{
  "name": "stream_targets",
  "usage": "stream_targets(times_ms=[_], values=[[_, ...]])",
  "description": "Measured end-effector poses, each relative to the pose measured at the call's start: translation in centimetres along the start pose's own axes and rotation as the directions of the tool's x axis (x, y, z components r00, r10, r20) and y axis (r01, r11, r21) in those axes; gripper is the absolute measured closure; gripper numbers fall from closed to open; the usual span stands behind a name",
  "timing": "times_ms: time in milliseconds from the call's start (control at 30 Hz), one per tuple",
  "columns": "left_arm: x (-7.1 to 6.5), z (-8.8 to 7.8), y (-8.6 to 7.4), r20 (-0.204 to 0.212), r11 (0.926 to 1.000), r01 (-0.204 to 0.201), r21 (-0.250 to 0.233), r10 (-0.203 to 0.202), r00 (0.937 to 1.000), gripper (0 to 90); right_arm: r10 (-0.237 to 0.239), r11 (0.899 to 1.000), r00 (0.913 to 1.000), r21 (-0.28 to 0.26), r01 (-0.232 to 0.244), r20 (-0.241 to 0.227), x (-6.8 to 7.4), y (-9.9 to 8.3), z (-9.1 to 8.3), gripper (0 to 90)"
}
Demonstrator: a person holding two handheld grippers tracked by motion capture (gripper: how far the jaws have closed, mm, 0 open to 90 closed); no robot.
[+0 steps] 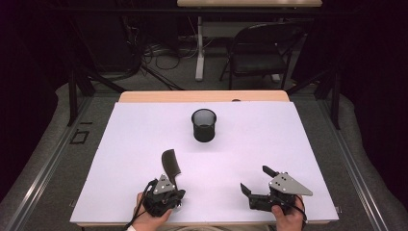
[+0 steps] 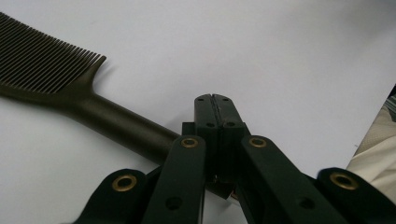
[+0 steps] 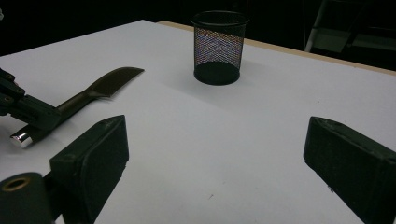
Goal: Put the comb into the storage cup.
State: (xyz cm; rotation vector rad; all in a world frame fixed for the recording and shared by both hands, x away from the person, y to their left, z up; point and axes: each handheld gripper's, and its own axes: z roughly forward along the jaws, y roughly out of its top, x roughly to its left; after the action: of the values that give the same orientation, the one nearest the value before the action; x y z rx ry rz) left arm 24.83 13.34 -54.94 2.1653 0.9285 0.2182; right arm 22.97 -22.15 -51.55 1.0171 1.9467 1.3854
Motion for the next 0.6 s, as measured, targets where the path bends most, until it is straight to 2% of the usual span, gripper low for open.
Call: stream_targets(times_ms=[300,567,600], values=[[0.39,-0.32,-0.24,-0.011,0.9999,0.004,0.014,-0.004,0.9999,90.0,-0.002,1.000,1.0000,0.001,0.002,0.001,0.02,0.00,-0.01,6.6],[0.88,-0.66,-0.58,-0.024,0.9989,0.032,0.035,-0.031,0.9992,90.0,-0.002,1.000,1.0000,-0.002,0.002,0.001,0.00,0.00,-0.02,6.7],[1.00,-0.74,-0.59,-0.027,0.9989,0.022,0.041,-0.020,0.9994,90.0,-0.001,1.000,1.0000,-0.002,0.001,0.000,0.01,-0.01,-0.03,6.7]])
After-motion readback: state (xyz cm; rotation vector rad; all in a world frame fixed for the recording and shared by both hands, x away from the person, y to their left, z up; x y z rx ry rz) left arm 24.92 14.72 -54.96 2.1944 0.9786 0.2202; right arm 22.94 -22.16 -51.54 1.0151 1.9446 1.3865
